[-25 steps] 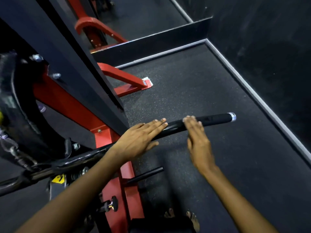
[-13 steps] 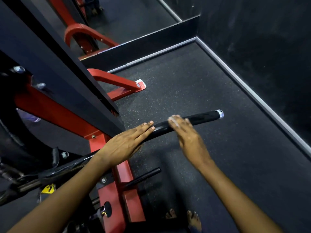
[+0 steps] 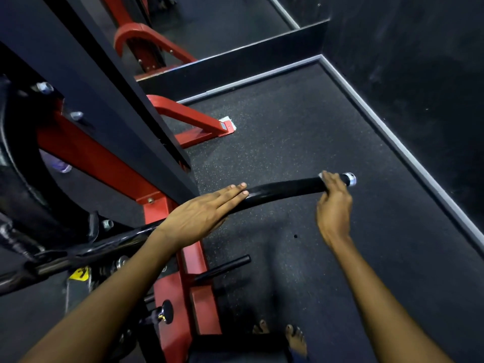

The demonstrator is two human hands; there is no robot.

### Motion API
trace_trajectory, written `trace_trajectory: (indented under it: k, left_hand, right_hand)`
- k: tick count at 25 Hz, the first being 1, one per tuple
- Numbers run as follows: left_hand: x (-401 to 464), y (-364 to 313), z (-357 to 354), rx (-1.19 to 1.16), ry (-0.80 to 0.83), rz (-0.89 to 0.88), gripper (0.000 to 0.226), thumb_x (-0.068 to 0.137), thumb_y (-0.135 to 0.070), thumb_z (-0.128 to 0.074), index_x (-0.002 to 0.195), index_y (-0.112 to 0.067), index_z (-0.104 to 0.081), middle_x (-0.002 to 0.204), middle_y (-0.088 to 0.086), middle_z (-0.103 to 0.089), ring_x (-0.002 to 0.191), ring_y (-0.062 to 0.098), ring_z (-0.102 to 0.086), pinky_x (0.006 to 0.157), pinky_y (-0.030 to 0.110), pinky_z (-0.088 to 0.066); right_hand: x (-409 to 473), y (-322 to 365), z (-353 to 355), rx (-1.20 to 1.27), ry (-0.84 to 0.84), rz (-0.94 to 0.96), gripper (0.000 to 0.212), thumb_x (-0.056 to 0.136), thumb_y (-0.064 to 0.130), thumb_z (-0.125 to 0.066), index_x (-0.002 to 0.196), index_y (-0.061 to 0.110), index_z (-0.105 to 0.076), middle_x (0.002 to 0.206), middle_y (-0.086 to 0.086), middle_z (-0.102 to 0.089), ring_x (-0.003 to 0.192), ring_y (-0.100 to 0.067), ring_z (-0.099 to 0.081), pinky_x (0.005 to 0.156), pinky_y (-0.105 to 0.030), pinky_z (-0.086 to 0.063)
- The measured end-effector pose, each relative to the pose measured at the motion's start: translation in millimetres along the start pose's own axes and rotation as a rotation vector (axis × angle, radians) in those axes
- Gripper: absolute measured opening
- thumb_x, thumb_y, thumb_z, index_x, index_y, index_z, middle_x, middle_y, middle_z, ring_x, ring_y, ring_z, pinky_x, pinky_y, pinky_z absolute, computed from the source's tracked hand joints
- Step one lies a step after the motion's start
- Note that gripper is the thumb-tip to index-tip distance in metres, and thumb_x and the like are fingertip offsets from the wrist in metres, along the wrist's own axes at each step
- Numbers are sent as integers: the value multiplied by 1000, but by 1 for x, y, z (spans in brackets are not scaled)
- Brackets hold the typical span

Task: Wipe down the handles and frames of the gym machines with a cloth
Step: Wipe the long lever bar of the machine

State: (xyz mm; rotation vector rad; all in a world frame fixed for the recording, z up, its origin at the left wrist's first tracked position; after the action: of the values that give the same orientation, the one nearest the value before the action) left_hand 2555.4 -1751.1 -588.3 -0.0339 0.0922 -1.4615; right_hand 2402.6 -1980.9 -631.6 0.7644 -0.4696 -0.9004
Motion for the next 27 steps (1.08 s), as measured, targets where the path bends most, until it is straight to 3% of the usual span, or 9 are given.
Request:
trace_trajectory:
  k: [2,6,7,11,12,16,21,25,27]
  left_hand:
    - [0,-2,0,-6,-12,6,65,94,-13,-48,152,-11,-20,158,6,-20,142,19,-29,113,30,-29]
    - [1,-3,1,7,-31,4,64,91,-15,-48,150,-9,-23,155,9,-29,139,21,-36,111,32,-34]
    - [1,-3,2,12,-29,5,64,92,-14,-48,150,-10,-23,156,8,-27,140,20,-34,112,31,-31]
    - [-1,-3,0,30,-42,9,63,92,-13,-48,151,-10,-24,157,6,-25,141,19,-32,113,27,-26]
    - [0,-4,0,31,-45,6,63,91,-13,-48,151,-10,-25,156,7,-26,140,20,-34,112,27,-27]
    - [2,-1,2,-77,-11,34,74,88,-12,-61,152,-17,-24,156,2,-27,134,20,-43,109,33,-39]
    - [32,-7,3,-187,125,202,67,96,-50,-46,149,-45,-5,159,-5,-18,136,19,-40,107,36,-37]
    - [72,-27,3,-74,135,201,61,99,-54,-30,151,-41,-2,159,-5,-20,134,18,-41,103,34,-35]
    - [74,-29,1,-38,117,205,57,101,-50,-27,153,-37,-5,159,-7,-19,135,16,-39,102,30,-35]
  right_hand:
    - [-17,28,-14,-16,65,-13,51,83,-18,-43,130,-1,-51,136,-14,-50,131,-30,-41,114,-37,-26]
    - [-66,72,-40,-47,286,618,71,69,-28,-51,134,1,-48,139,-11,-48,135,-23,-37,117,-37,-18]
    - [-52,57,-32,-57,254,588,72,67,-28,-50,133,2,-49,139,-10,-48,135,-23,-37,118,-38,-16]
    - [-3,-3,0,-59,15,-58,53,83,-19,-40,132,-1,-48,141,-15,-46,137,-30,-33,116,-43,-19]
    - [-10,6,-6,-59,33,-45,52,85,-17,-40,135,-1,-45,142,-16,-43,137,-31,-33,115,-42,-22]
    - [-51,36,-27,-79,222,506,68,76,-24,-47,139,1,-40,148,-11,-37,140,-23,-29,117,-36,-17]
    - [-2,-11,9,-26,37,-22,49,88,-12,-41,136,-2,-42,143,-16,-41,135,-31,-36,112,-28,-23]
    - [-36,22,-19,-69,182,501,58,82,-18,-46,137,0,-44,143,-13,-44,136,-23,-37,116,-32,-19]
    - [-15,-2,-8,-60,117,390,55,83,-18,-44,134,2,-48,141,-9,-46,134,-22,-39,117,-23,-16]
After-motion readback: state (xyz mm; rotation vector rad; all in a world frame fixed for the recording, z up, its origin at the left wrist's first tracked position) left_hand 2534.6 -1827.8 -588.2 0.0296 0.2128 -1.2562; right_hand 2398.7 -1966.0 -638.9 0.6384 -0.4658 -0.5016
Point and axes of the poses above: each hand's wrist, its own x-axis towards the middle knuckle, its own z-axis out of the back of the hand, y = z × x, the point moved 3 cm from there along x, towards the middle knuckle
